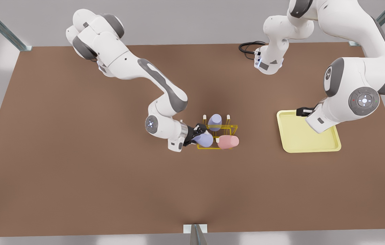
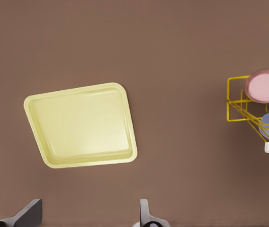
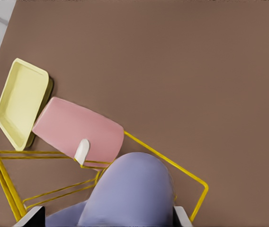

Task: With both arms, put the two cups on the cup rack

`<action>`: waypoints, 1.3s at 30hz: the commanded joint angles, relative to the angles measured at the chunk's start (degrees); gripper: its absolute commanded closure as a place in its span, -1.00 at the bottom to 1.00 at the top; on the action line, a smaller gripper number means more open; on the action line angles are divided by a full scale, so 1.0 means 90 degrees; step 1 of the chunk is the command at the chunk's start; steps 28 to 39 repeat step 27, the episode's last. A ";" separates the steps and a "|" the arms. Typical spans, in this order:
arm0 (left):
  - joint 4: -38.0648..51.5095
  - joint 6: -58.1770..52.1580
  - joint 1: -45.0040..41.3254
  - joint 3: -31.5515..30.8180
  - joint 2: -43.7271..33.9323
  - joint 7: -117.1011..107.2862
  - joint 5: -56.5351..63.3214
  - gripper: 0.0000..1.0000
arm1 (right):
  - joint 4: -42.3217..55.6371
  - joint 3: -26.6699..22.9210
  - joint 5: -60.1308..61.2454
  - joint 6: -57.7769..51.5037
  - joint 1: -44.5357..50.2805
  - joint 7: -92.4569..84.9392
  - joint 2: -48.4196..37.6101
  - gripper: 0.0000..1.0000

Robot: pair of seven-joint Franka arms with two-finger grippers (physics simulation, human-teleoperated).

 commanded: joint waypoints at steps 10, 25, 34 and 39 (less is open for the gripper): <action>0.0385 -0.0029 0.0059 0.0000 -0.0012 0.1065 0.0016 -1.00 | 0.0685 -0.0241 -0.0119 -0.1435 -0.0427 0.0402 -0.0234 -1.00; 0.0561 -0.0254 0.0000 -0.0068 -0.0012 0.1016 -0.0159 -1.00 | -0.0018 -0.1316 -0.5012 -0.6575 -0.2527 0.1154 -0.4160 -1.00; 0.0561 -0.0254 0.0000 -0.0068 -0.0012 0.1016 -0.0159 -1.00 | -0.0018 -0.1316 -0.5002 -0.6594 -0.2527 0.1154 -0.4160 -1.00; 0.0561 -0.0254 0.0000 -0.0068 -0.0012 0.1016 -0.0159 -1.00 | -0.0018 -0.1316 -0.5002 -0.6594 -0.2527 0.1154 -0.4160 -1.00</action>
